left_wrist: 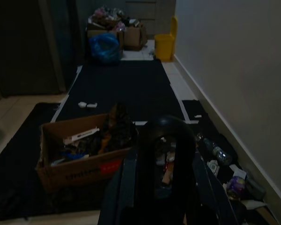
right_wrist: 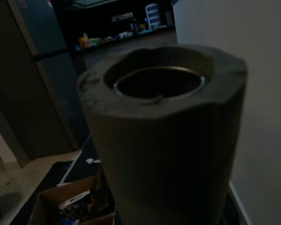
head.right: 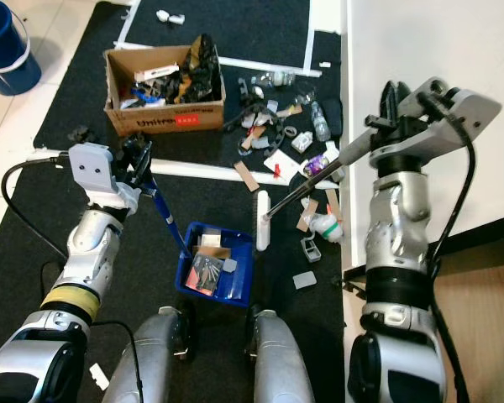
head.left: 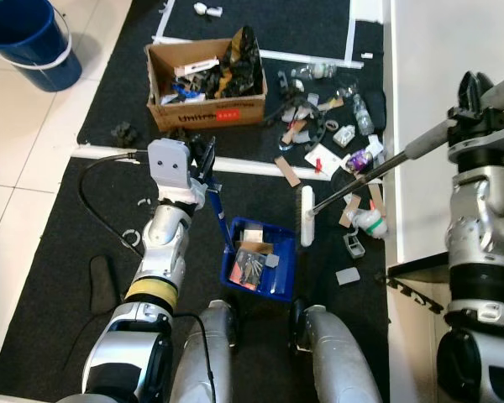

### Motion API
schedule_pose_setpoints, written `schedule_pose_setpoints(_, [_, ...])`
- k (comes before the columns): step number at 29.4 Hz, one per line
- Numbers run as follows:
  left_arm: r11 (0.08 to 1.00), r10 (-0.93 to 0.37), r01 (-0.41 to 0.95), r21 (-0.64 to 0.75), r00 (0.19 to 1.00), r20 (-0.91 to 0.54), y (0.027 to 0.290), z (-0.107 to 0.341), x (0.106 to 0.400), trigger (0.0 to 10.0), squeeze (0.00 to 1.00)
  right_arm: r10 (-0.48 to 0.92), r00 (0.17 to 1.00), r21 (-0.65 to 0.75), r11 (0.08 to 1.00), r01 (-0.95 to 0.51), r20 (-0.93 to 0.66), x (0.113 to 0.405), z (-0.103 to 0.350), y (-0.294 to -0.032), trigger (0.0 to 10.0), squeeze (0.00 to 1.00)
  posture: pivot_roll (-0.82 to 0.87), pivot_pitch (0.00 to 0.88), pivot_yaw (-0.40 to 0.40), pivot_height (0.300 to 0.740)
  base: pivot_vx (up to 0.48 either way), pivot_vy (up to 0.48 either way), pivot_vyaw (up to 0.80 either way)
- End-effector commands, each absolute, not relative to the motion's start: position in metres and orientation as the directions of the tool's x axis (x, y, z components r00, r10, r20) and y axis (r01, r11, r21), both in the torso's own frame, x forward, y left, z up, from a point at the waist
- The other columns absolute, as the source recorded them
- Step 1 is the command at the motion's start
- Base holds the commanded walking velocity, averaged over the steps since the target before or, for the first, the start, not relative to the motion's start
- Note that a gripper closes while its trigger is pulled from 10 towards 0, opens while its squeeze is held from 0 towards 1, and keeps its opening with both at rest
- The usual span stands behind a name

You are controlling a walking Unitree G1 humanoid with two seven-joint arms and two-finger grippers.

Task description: Sweep floor

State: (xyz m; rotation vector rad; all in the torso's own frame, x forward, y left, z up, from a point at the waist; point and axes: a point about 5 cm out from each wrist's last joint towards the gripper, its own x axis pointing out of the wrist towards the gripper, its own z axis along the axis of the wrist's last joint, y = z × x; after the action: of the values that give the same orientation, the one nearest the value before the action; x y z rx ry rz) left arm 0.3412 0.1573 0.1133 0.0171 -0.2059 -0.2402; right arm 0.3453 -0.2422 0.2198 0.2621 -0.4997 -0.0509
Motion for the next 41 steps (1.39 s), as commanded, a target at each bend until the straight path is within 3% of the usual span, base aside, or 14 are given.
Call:
schedule_pose_setpoints(1, [0.975, -0.218, 0.219, -0.021, 0.974, 0.058, 0.156, 0.080, 0.330, 10.0, 0.00, -0.128, 0.877, 0.219, 0.975, 0.026, 0.464, 0.345, 0.218, -0.248, 10.0, 0.00, 0.04, 0.168, -0.055, 0.740, 0.000, 0.000, 0.00])
schedule_pose_setpoints(6, [0.987, -0.123, 0.131, -0.087, 0.988, 0.091, 0.175, 0.087, 0.335, 10.0, 0.00, -0.173, 0.913, 0.089, 0.985, 0.151, 0.370, 0.349, 0.197, -0.256, 10.0, 0.00, 0.05, 0.138, -0.054, 0.740, 0.000, 0.000, 0.00])
schedule_pose_setpoints(10, [0.994, -0.029, 0.047, -0.096, 0.984, 0.174, 0.208, 0.107, 0.338, 10.0, 0.00, -0.283, 0.897, 0.067, 0.959, 0.277, 0.340, 0.343, 0.186, -0.279, 10.0, 0.00, 0.07, 0.121, -0.056, 0.740, 0.000, 0.000, 0.00])
schedule_pose_setpoints(17, [0.996, 0.003, 0.012, -0.086, 0.984, 0.177, 0.222, 0.109, 0.337, 10.0, 0.00, -0.327, 0.897, 0.063, 0.944, 0.324, 0.298, 0.343, 0.173, -0.283, 10.0, 0.00, 0.07, 0.093, -0.047, 0.740, 0.000, 0.000, 0.00])
schedule_pose_setpoints(35, [0.992, -0.014, 0.034, -0.120, 0.985, 0.169, 0.216, 0.122, 0.354, 10.0, 0.00, -0.380, 0.888, 0.138, 0.924, 0.356, 0.259, 0.348, 0.158, -0.279, 10.0, 0.00, 0.09, 0.000, -0.013, 0.740, 0.000, 0.000, 0.00])
schedule_pose_setpoints(41, [0.988, -0.021, 0.032, -0.154, 0.997, 0.071, 0.209, 0.102, 0.351, 10.0, 0.00, -0.397, 0.894, 0.171, 0.914, 0.367, 0.205, 0.348, 0.145, -0.276, 10.0, 0.00, 0.10, 0.000, -0.001, 0.740, 0.000, 0.000, 0.00])
